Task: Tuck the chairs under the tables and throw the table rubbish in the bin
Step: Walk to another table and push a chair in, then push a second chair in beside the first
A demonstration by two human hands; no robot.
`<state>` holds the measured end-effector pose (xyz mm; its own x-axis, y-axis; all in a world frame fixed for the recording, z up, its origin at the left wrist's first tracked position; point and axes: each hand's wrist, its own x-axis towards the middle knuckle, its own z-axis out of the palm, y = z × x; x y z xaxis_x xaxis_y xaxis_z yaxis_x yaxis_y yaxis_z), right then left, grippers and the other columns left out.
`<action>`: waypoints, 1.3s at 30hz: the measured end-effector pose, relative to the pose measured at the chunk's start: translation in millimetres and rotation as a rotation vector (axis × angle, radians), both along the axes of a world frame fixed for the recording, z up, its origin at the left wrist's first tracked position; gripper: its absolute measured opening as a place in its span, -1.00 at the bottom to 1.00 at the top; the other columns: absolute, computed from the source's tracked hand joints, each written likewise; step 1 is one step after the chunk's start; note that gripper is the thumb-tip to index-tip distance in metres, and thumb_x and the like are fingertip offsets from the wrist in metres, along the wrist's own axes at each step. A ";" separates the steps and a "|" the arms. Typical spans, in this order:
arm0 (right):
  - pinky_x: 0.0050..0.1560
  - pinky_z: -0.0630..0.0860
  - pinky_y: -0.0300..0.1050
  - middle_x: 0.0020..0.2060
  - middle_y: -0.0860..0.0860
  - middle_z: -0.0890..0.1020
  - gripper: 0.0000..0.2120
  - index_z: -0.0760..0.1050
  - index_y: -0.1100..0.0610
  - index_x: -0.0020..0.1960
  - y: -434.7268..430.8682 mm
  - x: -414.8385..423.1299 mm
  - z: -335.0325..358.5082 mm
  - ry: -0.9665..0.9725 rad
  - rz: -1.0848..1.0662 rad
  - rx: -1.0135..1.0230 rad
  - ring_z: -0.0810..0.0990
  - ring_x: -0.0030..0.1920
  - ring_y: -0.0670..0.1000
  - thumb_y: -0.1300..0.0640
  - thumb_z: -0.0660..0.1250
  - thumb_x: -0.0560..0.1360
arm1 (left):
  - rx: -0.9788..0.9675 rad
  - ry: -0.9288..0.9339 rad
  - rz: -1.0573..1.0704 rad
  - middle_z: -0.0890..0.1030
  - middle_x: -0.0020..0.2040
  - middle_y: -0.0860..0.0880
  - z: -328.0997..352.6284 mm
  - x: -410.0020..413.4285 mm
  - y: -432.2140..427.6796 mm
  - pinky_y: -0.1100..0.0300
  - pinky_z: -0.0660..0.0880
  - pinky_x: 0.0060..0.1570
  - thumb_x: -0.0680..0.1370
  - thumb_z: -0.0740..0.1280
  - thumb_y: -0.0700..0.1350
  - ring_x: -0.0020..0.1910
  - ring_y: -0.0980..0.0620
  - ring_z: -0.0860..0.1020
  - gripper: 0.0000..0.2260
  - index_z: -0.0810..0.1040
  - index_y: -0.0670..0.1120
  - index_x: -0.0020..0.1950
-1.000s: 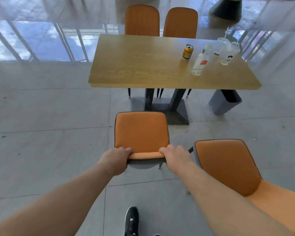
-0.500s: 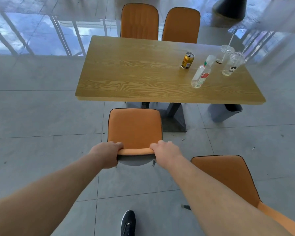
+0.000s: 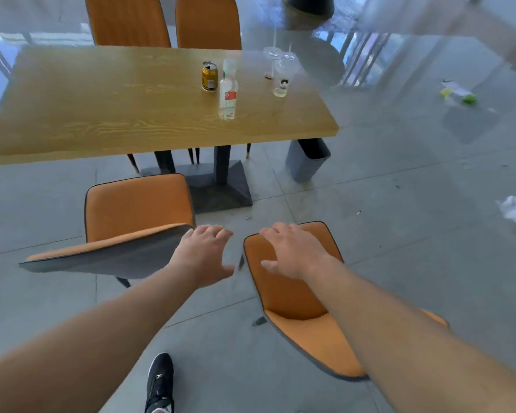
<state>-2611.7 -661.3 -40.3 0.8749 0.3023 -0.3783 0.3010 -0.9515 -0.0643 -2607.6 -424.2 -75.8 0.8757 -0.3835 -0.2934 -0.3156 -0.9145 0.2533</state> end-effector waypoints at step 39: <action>0.16 0.53 0.18 0.07 -0.03 0.58 -0.62 0.50 -0.15 0.32 -130.3 36.3 -52.3 0.060 0.132 -0.037 0.60 0.06 0.19 0.22 0.22 0.61 | 0.043 0.086 0.116 0.57 -0.01 0.07 -33.1 13.0 -145.1 0.07 0.40 -0.36 0.60 0.24 -0.13 -0.13 -0.06 0.56 -0.69 0.44 0.22 0.26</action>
